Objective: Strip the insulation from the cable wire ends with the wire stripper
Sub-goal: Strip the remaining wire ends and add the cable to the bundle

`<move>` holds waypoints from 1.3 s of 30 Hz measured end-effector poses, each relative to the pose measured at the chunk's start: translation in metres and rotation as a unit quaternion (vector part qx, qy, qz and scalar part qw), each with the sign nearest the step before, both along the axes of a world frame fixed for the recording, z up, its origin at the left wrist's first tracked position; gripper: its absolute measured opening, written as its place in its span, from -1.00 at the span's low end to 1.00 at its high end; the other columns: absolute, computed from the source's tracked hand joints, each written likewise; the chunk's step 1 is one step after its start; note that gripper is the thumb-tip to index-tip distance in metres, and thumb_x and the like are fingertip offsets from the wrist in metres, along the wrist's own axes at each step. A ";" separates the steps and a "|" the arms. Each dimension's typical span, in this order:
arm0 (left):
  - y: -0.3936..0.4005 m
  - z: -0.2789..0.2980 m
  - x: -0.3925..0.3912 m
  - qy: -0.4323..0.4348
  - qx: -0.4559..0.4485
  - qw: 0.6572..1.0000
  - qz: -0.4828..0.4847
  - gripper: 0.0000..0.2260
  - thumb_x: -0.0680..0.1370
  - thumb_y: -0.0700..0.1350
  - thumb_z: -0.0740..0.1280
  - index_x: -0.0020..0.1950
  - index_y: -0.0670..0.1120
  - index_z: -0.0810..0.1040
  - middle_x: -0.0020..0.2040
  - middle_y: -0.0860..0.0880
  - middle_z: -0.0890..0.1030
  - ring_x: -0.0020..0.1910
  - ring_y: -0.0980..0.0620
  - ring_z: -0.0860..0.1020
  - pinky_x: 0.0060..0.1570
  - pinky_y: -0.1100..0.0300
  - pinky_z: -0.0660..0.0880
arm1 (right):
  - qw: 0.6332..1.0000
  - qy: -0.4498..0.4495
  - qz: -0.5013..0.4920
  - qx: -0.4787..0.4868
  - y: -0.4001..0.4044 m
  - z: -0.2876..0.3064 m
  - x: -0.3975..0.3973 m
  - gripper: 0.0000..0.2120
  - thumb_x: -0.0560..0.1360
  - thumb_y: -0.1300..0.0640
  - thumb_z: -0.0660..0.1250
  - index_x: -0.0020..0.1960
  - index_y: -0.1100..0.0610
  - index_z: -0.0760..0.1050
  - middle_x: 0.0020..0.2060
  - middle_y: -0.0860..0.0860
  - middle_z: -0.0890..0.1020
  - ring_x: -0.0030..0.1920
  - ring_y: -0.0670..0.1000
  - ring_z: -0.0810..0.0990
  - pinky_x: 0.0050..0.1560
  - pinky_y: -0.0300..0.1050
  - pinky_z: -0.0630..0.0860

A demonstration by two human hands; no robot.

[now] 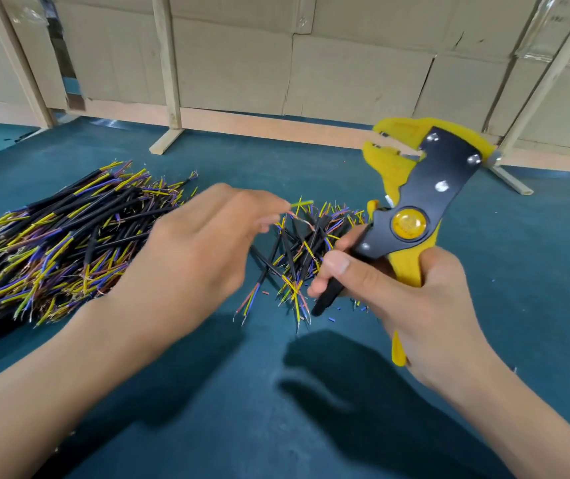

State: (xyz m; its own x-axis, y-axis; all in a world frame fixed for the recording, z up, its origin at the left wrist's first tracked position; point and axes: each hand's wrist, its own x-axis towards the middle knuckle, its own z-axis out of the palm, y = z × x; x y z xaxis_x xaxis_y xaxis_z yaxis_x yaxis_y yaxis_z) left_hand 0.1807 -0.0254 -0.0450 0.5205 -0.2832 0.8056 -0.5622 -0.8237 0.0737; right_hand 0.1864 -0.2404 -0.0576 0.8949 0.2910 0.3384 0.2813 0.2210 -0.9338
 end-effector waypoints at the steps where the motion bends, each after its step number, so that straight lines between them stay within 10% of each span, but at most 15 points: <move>1: 0.002 -0.005 0.002 -0.025 -0.032 0.999 0.001 -0.79 0.61 -0.39 0.27 0.15 -0.24 0.65 -0.06 -0.12 0.68 -0.06 0.02 0.61 0.10 0.30 0.49 | 1.000 0.019 0.021 0.005 -0.001 -0.001 -0.001 -0.79 0.38 0.15 0.53 -0.07 0.21 0.59 -0.27 0.20 0.64 -0.24 0.27 0.67 -0.08 0.11 0.63; 11: 0.002 -0.001 -0.003 -0.041 -0.156 0.987 0.005 -0.87 0.64 -0.30 0.32 0.15 -0.20 0.61 -0.08 0.07 0.63 -0.15 0.54 0.44 -0.12 0.62 0.29 | 0.984 0.082 0.155 -0.035 0.000 -0.005 -0.002 -0.87 0.44 0.17 0.47 -0.04 0.18 0.61 -0.22 0.21 0.63 -0.21 0.27 0.66 -0.05 0.23 0.63; 39: -0.015 -0.001 -0.015 -0.047 -0.180 0.983 -0.013 -0.87 0.65 -0.24 0.33 0.18 -0.11 0.59 -0.12 0.03 0.68 -0.11 0.44 0.52 -0.08 0.56 0.35 | 0.982 0.059 0.169 -0.059 0.007 -0.011 -0.011 -0.87 0.43 0.29 0.47 -0.03 0.24 0.57 -0.18 0.20 0.61 -0.22 0.23 0.68 -0.08 0.13 0.63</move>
